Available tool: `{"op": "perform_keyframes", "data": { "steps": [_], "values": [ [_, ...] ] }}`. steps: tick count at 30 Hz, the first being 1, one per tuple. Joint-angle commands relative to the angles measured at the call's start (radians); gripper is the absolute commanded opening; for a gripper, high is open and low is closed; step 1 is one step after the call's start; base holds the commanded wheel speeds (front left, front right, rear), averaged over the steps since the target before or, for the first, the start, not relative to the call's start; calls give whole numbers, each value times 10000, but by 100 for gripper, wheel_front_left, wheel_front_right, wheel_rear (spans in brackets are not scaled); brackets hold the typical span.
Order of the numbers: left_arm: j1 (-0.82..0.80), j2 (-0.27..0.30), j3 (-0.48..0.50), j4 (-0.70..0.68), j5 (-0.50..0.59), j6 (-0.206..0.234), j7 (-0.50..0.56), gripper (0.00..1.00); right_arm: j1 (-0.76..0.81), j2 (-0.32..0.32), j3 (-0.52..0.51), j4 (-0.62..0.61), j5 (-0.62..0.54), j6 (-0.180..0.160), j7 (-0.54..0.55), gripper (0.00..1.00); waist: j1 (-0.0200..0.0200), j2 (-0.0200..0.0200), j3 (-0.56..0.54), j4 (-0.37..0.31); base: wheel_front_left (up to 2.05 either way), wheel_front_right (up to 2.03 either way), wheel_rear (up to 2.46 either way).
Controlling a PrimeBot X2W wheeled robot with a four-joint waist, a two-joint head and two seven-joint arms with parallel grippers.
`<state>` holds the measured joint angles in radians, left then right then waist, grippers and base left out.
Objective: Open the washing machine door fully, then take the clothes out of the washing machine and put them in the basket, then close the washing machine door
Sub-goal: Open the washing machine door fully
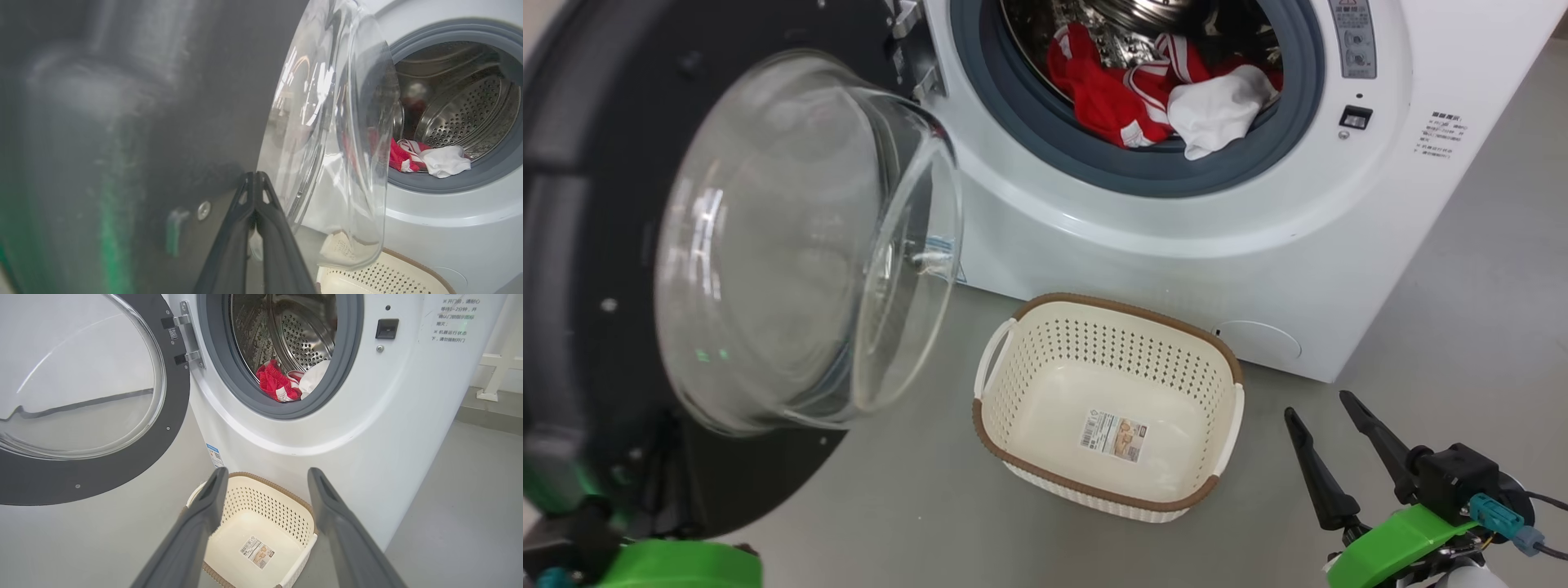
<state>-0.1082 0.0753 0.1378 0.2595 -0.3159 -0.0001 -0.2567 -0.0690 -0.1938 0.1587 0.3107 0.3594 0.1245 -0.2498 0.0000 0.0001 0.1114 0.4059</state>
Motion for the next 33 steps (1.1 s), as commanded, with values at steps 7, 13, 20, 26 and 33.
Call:
{"op": "perform_keyframes", "data": {
  "steps": [7, 13, 20, 26, 33],
  "values": [
    [-1057, 823, 1592, 677, 251, -79, -51, 0, -557, -292, 340, -284, -10, 62, -120, 100, 0, -1, 383, -195, 0, 0, 0],
    [-1753, 951, 2470, 1112, 512, -188, -51, 0, -845, -471, 374, -310, -24, 62, -120, 100, 0, -1, 844, -274, 0, 0, 0],
    [-2467, 1166, 3287, 1739, 820, -271, -51, 0, -1106, -614, 459, -309, -20, 62, -120, 100, 0, -1, 1204, -382, 0, 0, 0],
    [-2923, 1379, 3953, 2163, 1067, -267, -51, 0, -1231, -670, 515, -298, -7, 62, -120, 100, 0, -1, 1356, -468, 0, 0, 0],
    [-3275, 1510, 4574, 2578, 1186, -338, -51, 0, -1392, -727, 566, -309, 7, 62, -120, 100, 0, -1, 1563, -567, 0, 0, 0]
  ]
}}
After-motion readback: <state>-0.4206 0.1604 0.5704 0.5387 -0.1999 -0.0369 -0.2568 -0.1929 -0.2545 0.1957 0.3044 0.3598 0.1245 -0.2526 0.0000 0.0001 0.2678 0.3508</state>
